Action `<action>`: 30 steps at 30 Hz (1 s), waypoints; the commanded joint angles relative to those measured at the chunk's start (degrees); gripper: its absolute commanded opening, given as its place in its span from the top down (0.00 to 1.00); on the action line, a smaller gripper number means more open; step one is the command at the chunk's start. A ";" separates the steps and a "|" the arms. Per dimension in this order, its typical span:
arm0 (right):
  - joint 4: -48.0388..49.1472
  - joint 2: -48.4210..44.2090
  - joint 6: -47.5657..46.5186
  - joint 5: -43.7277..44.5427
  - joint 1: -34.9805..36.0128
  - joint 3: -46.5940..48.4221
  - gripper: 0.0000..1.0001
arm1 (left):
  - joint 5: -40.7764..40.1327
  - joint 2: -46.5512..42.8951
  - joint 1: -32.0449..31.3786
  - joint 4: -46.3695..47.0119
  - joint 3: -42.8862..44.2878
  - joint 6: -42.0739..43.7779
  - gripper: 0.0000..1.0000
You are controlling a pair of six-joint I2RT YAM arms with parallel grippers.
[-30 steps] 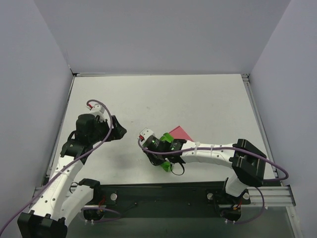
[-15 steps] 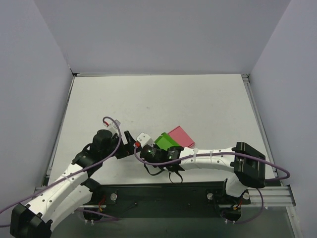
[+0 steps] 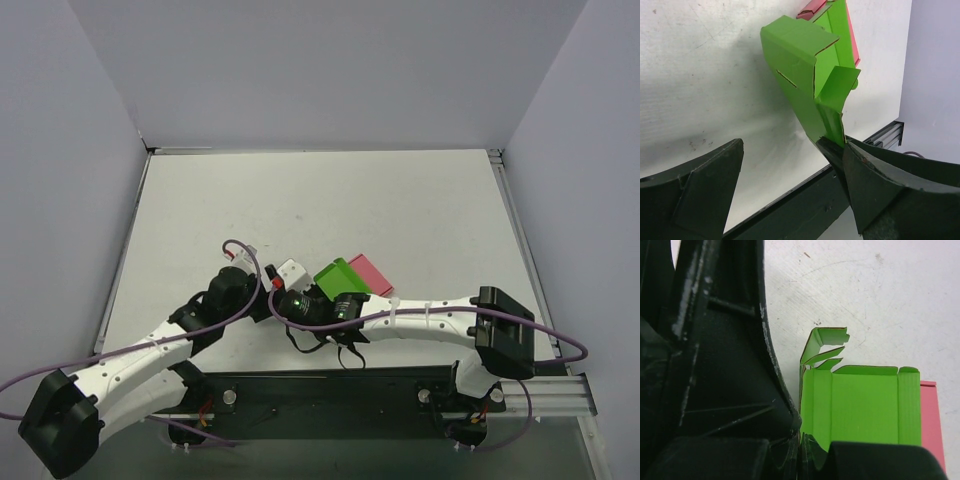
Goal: Fold the paper box
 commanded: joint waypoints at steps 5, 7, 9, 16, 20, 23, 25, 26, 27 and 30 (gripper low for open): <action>-2.37 1.90 2.50 5.85 1.37 3.72 1.00 | -3.57 3.51 -2.44 10.47 0.84 -2.41 0.14; -2.63 1.82 3.12 6.38 1.37 3.63 1.00 | -4.71 2.20 -2.61 11.96 -0.30 -3.64 0.14; -2.81 1.38 4.00 6.82 1.37 3.28 1.00 | -6.64 0.62 -2.88 12.23 -1.18 -4.87 0.14; -2.02 -0.29 5.76 7.00 1.29 1.88 1.00 | -12.27 -5.88 -2.96 13.02 -4.35 -8.56 0.11; -1.67 -0.73 6.28 6.56 1.29 1.70 1.00 | -12.63 -6.25 -3.05 13.37 -4.97 -8.74 0.11; -1.32 -0.65 6.55 6.21 1.37 1.79 1.00 | -11.67 -3.79 -3.23 14.25 -4.44 -8.65 0.10; -1.23 -0.56 6.46 6.12 1.37 1.87 1.00 | -11.58 -2.04 -3.58 16.17 -4.44 -8.74 0.10; -1.23 -0.47 6.46 6.03 1.37 1.87 1.00 | -11.84 -1.59 -3.84 16.62 -4.44 -8.65 0.10; -1.23 -0.56 6.55 5.85 1.37 1.70 1.00 | -12.01 -1.06 -4.02 16.97 -4.35 -8.57 0.10; -1.23 -0.73 6.64 5.59 1.37 1.52 1.00 | -12.28 0.34 -4.37 17.77 -3.91 -7.95 0.11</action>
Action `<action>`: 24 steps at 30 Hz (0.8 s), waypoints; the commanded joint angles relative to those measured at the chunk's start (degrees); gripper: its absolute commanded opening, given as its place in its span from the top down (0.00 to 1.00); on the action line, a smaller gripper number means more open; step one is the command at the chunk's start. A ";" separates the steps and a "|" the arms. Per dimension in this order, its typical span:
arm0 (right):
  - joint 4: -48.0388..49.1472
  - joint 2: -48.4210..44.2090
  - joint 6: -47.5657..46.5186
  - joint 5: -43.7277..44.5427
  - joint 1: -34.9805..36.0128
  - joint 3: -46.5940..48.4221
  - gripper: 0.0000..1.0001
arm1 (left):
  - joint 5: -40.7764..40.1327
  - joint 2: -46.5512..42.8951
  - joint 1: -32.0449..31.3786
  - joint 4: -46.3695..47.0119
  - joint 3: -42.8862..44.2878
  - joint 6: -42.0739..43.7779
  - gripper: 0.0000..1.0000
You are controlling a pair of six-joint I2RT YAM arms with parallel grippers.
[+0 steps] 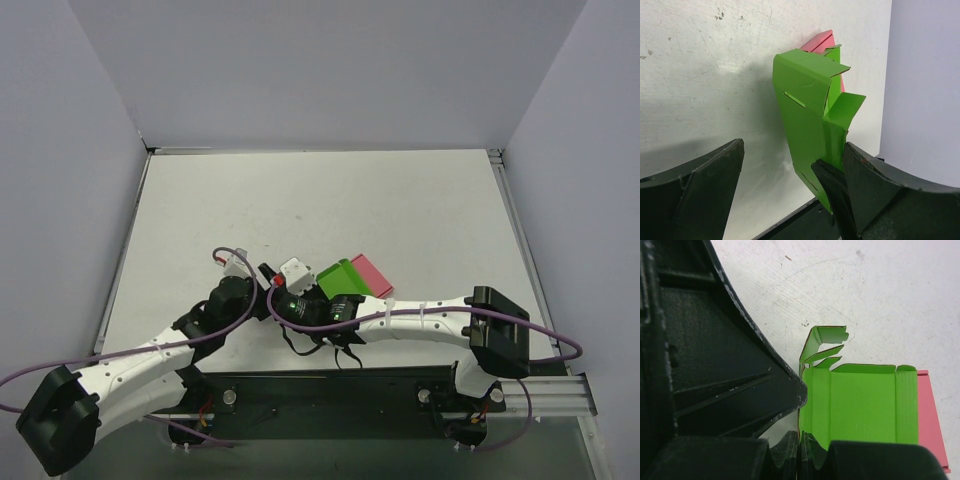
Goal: Fold the paper box
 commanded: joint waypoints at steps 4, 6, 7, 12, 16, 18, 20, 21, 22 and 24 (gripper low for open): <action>0.48 -1.72 0.36 -1.36 0.67 0.58 0.91 | -1.22 2.60 -1.40 7.30 1.58 0.99 0.14; 0.39 -1.63 0.54 -2.42 0.67 0.76 0.74 | -2.27 2.78 -1.40 6.78 1.58 1.61 0.14; 0.47 -1.80 0.80 -2.60 0.67 0.85 0.67 | -2.36 2.78 -1.40 6.08 1.49 1.79 0.14; -1.10 -4.52 1.24 -4.53 -0.38 0.94 0.38 | -2.10 2.87 -1.22 4.15 2.45 4.68 0.14; -2.42 -9.96 -0.16 -10.40 -3.53 -0.73 0.32 | -1.66 2.78 -1.23 0.11 4.83 7.23 0.11; -2.51 -11.73 -0.60 -15.31 -6.08 -2.74 0.31 | -1.22 2.35 -1.31 -1.74 5.00 8.03 0.09; -2.51 -13.40 -0.61 -23.29 -11.87 -4.24 0.31 | -1.13 1.82 -1.31 -2.89 4.57 8.29 0.07; -2.51 -13.49 -0.95 -25.60 -14.16 -4.95 0.31 | -1.13 0.86 -1.23 -3.24 4.30 8.20 0.06; -2.60 -12.88 -1.39 -27.19 -16.01 -6.08 0.31 | -1.13 0.24 -1.05 -2.90 3.08 8.29 0.04; -3.13 -12.00 -2.27 -30.63 -21.02 -6.88 0.32 | 0.70 -2.21 0.35 -0.54 1.41 8.91 0.03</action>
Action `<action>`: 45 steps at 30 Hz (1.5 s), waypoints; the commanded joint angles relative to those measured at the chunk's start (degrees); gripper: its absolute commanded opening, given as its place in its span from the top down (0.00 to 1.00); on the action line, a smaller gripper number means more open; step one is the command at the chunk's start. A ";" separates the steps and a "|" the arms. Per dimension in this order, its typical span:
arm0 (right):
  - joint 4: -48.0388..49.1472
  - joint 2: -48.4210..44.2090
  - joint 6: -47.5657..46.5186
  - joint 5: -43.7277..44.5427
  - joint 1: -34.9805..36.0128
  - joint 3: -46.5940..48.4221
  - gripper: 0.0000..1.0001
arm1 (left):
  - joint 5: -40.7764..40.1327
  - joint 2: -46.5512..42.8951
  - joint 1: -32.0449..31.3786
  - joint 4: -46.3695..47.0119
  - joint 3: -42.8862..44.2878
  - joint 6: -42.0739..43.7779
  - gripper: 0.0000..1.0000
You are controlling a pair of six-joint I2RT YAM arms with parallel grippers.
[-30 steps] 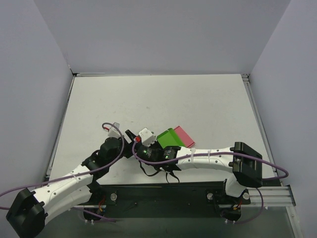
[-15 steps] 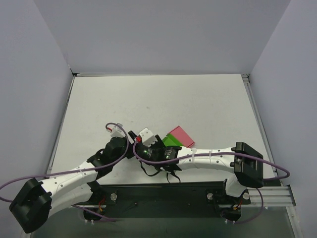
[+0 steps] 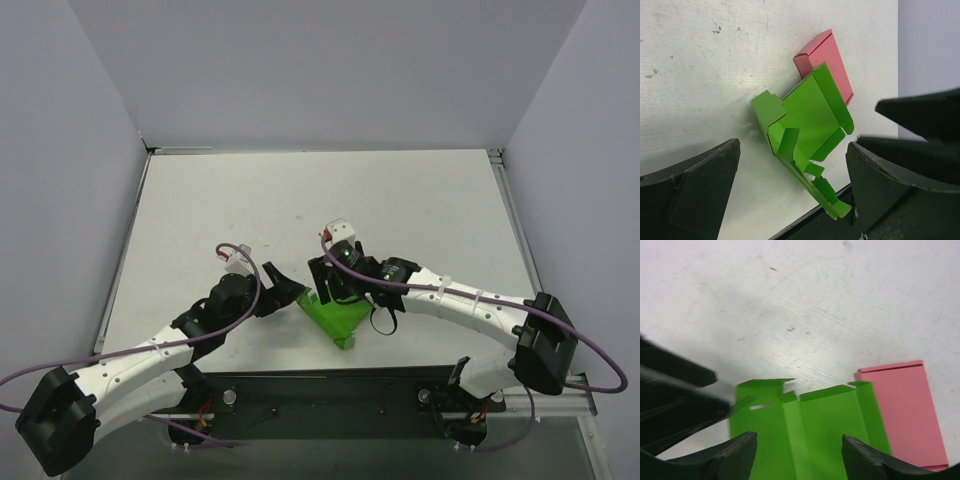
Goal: Fold the paper box
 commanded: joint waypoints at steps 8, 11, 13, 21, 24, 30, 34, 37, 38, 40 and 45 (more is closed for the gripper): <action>0.60 4.43 -7.10 -16.87 -17.35 -5.74 0.39 | 10.17 -8.19 10.61 -8.48 1.36 9.72 0.03; 2.18 5.40 -8.51 -20.74 -20.07 -6.18 0.40 | 11.49 -9.25 12.72 -12.19 2.60 11.93 0.03; 2.80 6.89 -9.66 -22.76 -21.66 -6.10 0.40 | 13.85 -9.51 14.39 -12.99 2.95 12.89 0.03; 5.17 11.28 -11.77 -30.32 -26.32 -6.53 0.42 | 19.22 -7.06 17.38 -17.90 7.25 18.60 0.03; 7.36 11.20 -11.24 -34.01 -26.76 -7.24 0.46 | 20.81 -6.00 18.17 -20.10 9.18 20.88 0.03; 7.72 13.66 -10.36 -36.92 -26.76 -6.45 0.51 | 22.74 -4.59 18.70 -23.88 11.56 24.67 0.03; 7.90 14.72 -10.36 -37.71 -26.76 -6.36 0.65 | 23.62 -4.07 19.14 -26.86 13.23 26.69 0.03; 7.81 14.28 -10.01 -37.71 -26.76 -6.36 0.83 | 23.62 -4.06 19.14 -28.54 14.11 27.84 0.03; 7.72 13.67 -9.58 -37.71 -26.76 -6.27 0.92 | 23.53 -4.06 19.14 -28.89 14.72 28.10 0.03; 7.64 12.61 -9.14 -37.54 -26.67 -6.18 1.00 | 22.57 -3.89 19.14 -30.38 15.87 28.80 0.03; 6.15 5.68 -2.83 -31.41 -25.19 -6.27 1.00 | 18.44 -2.05 18.96 -35.57 23.86 33.37 0.03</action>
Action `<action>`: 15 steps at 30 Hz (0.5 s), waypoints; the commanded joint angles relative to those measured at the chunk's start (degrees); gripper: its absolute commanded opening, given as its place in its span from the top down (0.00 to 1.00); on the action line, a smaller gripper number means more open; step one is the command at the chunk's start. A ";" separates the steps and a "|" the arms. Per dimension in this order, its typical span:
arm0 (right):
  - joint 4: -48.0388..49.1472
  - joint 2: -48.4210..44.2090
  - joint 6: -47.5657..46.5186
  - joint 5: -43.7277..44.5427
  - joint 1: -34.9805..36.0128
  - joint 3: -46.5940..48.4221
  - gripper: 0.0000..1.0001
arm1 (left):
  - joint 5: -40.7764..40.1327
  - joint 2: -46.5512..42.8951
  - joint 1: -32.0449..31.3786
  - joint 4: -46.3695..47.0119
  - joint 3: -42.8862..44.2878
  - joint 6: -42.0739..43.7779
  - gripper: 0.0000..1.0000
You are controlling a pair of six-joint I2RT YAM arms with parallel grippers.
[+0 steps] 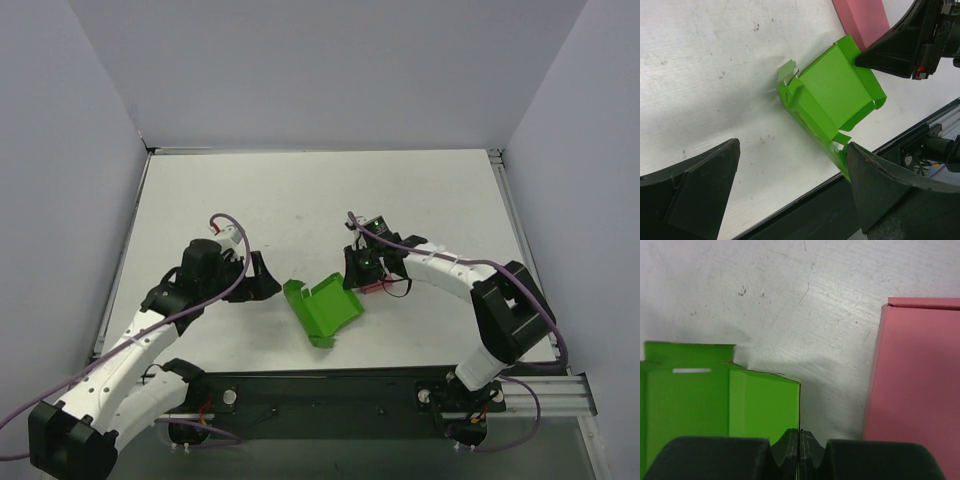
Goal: Fold the paper box
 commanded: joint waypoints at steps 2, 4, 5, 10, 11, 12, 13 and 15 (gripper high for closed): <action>-2.62 -10.32 7.38 11.42 2.73 -0.33 1.00 | -4.67 1.50 0.21 -4.24 9.75 6.16 0.03; -3.15 -13.30 11.25 19.13 5.81 -0.85 1.00 | -4.15 3.07 0.12 -3.02 10.55 6.35 0.03; -3.41 -14.19 12.83 21.79 6.77 -1.12 1.00 | -3.28 3.78 -0.14 -2.40 10.82 6.26 0.03; -0.17 -18.58 20.03 31.48 11.70 -5.06 1.00 | -5.11 8.78 -4.87 1.12 11.35 5.73 0.03; 1.40 -18.94 20.83 32.53 11.97 -5.86 1.00 | -6.51 9.67 -7.32 1.39 11.35 5.82 0.03; 2.29 -19.47 21.71 32.63 12.14 -6.56 1.00 | -9.92 10.46 -8.83 1.21 11.26 5.91 0.03; 3.86 -20.52 22.41 32.63 12.15 -8.22 1.00 | -11.69 11.95 -9.97 0.78 11.34 5.91 0.03; 5.80 -21.67 23.47 32.72 12.32 -9.38 1.00 | -16.42 13.01 -12.35 0.34 10.82 5.65 0.03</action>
